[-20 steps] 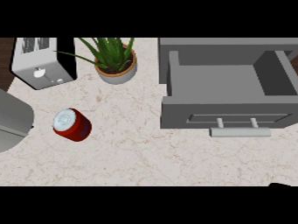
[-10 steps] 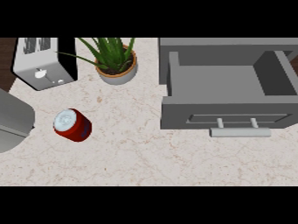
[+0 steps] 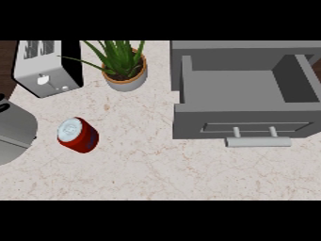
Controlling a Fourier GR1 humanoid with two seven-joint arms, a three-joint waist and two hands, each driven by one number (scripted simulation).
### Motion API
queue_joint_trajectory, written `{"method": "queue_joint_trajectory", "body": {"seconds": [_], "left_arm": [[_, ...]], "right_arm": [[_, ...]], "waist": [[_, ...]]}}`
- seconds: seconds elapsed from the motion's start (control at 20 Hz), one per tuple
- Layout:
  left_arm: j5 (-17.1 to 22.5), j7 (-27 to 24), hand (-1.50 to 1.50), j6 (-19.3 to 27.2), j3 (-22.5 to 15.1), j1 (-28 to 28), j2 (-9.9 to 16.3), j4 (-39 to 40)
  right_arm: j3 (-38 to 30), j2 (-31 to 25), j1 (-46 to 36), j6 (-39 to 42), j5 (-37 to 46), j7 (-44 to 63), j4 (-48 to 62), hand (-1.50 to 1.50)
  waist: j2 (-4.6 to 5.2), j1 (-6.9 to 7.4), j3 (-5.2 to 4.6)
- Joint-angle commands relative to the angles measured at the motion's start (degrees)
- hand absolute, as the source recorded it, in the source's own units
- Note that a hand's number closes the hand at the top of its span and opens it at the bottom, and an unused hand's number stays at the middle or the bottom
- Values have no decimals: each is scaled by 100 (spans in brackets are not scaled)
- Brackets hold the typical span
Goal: Pick up the can, place it into the drawer and close the drawer
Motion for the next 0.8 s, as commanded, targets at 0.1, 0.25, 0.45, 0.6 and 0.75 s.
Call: {"method": "queue_joint_trajectory", "body": {"seconds": [0.1, 0.25, 0.45, 0.6, 0.75], "left_arm": [[-35, 348, -150, 312, -223, -579, -306, 388], [-721, 259, -150, 745, -393, -490, -802, -32], [-1501, -133, -150, 305, -412, -533, -1266, 466], [-1743, -93, -150, 450, -420, -532, -1406, 254], [-3140, -1049, -150, 262, -490, -633, -2006, 997]], "right_arm": [[-159, 134, 176, 88, -145, 265, -434, -150], [-594, -68, 171, 370, -490, 206, -148, -150], [-796, 81, 377, 669, -518, 33, -90, -150], [-686, 409, 434, 859, -293, -121, -129, -150], [-675, 282, 127, 773, -168, -78, 134, -150]], "waist": [[48, -30, -31], [43, -6, -29], [47, -22, -31], [43, 1, -29], [62, -10, -34]]}}
